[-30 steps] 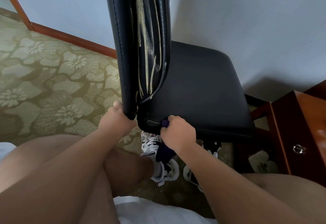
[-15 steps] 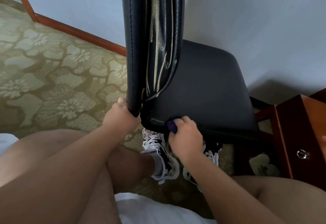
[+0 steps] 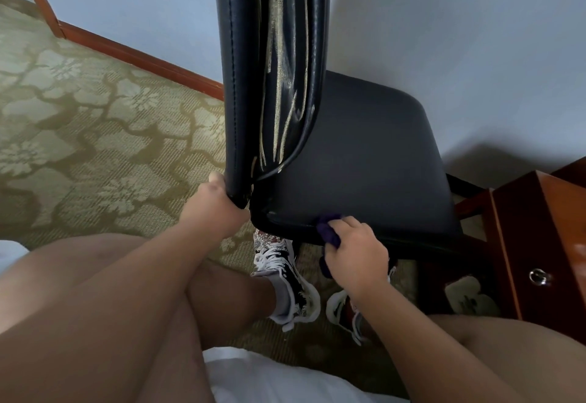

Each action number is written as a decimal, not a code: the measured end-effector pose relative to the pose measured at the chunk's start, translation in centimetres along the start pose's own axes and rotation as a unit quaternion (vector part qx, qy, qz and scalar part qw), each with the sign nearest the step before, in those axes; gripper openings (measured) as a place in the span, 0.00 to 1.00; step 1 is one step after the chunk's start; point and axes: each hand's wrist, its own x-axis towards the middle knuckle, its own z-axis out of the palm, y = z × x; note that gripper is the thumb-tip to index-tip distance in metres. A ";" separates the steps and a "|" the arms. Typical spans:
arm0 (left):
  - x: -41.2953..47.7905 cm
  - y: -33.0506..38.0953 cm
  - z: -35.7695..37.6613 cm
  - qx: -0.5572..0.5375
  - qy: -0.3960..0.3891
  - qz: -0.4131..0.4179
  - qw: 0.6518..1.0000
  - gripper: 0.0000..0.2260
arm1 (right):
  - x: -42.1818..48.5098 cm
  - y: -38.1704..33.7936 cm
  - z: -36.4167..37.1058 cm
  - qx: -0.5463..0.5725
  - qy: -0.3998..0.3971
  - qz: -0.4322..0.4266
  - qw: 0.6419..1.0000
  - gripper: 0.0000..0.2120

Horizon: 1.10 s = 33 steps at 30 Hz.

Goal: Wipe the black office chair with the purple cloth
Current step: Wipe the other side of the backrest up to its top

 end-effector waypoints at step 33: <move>-0.6 0.5 -0.7 -0.028 -0.009 -0.016 0.999 0.17 | 2.7 -6.5 1.4 0.102 -0.035 0.052 0.993 0.10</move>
